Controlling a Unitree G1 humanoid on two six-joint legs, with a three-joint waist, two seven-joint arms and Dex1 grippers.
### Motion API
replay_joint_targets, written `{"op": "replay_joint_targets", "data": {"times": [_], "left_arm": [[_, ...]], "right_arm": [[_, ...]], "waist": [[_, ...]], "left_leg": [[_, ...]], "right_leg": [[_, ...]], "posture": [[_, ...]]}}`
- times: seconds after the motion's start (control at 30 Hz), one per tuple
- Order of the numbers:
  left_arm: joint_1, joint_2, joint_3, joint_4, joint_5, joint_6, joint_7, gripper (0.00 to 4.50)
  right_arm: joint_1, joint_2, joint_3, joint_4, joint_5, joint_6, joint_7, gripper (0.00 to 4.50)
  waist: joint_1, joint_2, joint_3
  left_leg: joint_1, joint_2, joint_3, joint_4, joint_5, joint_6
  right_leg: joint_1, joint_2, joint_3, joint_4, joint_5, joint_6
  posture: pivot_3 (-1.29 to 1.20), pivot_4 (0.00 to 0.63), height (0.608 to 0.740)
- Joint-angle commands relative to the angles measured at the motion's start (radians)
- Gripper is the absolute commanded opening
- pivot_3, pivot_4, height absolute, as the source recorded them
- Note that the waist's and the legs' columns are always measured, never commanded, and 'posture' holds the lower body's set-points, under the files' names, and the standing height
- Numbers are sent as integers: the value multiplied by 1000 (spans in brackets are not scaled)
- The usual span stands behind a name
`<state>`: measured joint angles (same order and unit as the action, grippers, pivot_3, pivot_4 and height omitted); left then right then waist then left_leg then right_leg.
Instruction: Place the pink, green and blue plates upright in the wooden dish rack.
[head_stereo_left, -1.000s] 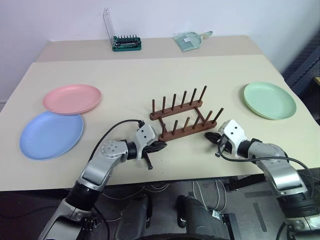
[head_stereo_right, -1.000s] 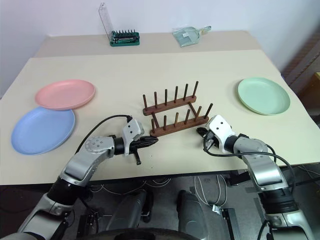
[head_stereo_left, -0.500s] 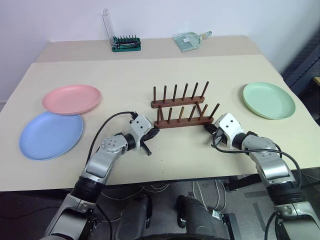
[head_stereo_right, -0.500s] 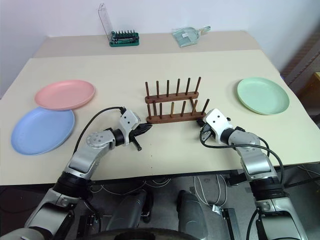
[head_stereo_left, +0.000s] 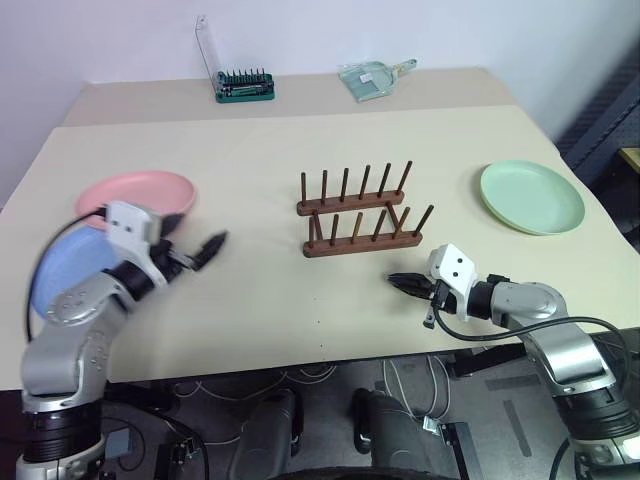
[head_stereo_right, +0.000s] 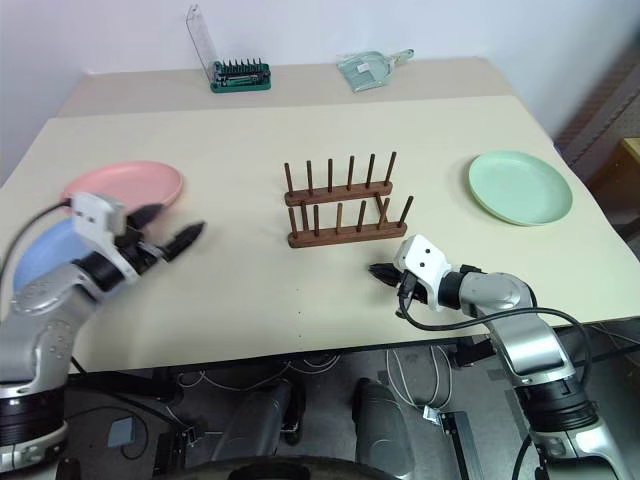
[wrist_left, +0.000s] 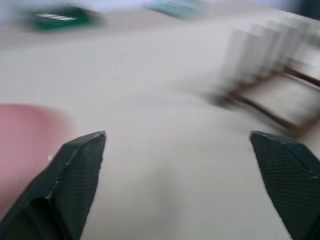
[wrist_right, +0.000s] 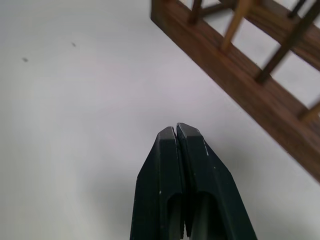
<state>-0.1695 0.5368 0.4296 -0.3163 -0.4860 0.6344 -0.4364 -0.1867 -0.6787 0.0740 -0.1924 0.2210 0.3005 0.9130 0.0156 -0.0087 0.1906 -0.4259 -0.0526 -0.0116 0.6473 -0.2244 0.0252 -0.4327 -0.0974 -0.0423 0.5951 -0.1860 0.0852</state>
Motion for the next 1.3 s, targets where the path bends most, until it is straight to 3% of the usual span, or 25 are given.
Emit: {"op": "replay_joint_targets", "data": {"times": [0.03, 0.2, 0.47, 0.73, 0.83, 1.07, 1.3], "left_arm": [[-66, -13, 103, -11, 16, 81, 194, 4471], [-258, 11, 230, 120, 101, 305, 507, 4471], [-379, 46, 255, 300, 97, 436, 546, 4471], [-448, 34, 249, 423, 98, 434, 549, 4471], [-485, 14, 251, 474, 94, 398, 552, 3675], [-494, -1, 266, 473, 92, 367, 572, 25], [-486, -26, 290, 348, 38, 279, 544, 25]], "right_arm": [[-34, 5, 4, -32, 23, 4, 20, 0], [-86, 8, 13, -88, 100, 55, 86, 0], [-150, 0, -8, -188, 182, 116, 95, 0], [-131, -10, -24, -200, 184, 120, 70, 0], [-107, -11, -32, -208, 179, 118, 55, 0], [-91, -14, -41, -214, 184, 117, 45, 0], [-140, -21, -74, -189, 179, 99, 34, 0]], "waist": [[1, -1, 0], [-1, -4, 2], [2, -7, 2], [-1, -9, 2], [1, -9, 1], [-3, -9, 1], [-1, -10, 2]], "left_leg": [[0, 0, 0, 0, 0, 0], [0, 0, 0, 1, 1, 0], [0, -1, 0, 0, 0, -1], [0, -1, 0, 0, 0, -1], [0, -1, 0, 0, 0, -2], [0, -1, 1, 0, 0, -2], [-1, -1, 1, 0, 0, -2]], "right_leg": [[0, 0, 0, 0, 0, 0], [0, 2, -2, 1, 3, -1], [0, 2, -2, 1, 4, 1], [-1, 0, -2, 1, 5, 2], [-1, 0, -2, 2, 5, 1], [-2, 0, 0, 2, 6, 2], [-2, 0, 0, 1, 6, 2]], "posture": [[0, 150, 735], [0, 150, 735], [0, 150, 735], [0, 150, 735], [0, 150, 735], [0, 150, 735], [0, 150, 735]]}}
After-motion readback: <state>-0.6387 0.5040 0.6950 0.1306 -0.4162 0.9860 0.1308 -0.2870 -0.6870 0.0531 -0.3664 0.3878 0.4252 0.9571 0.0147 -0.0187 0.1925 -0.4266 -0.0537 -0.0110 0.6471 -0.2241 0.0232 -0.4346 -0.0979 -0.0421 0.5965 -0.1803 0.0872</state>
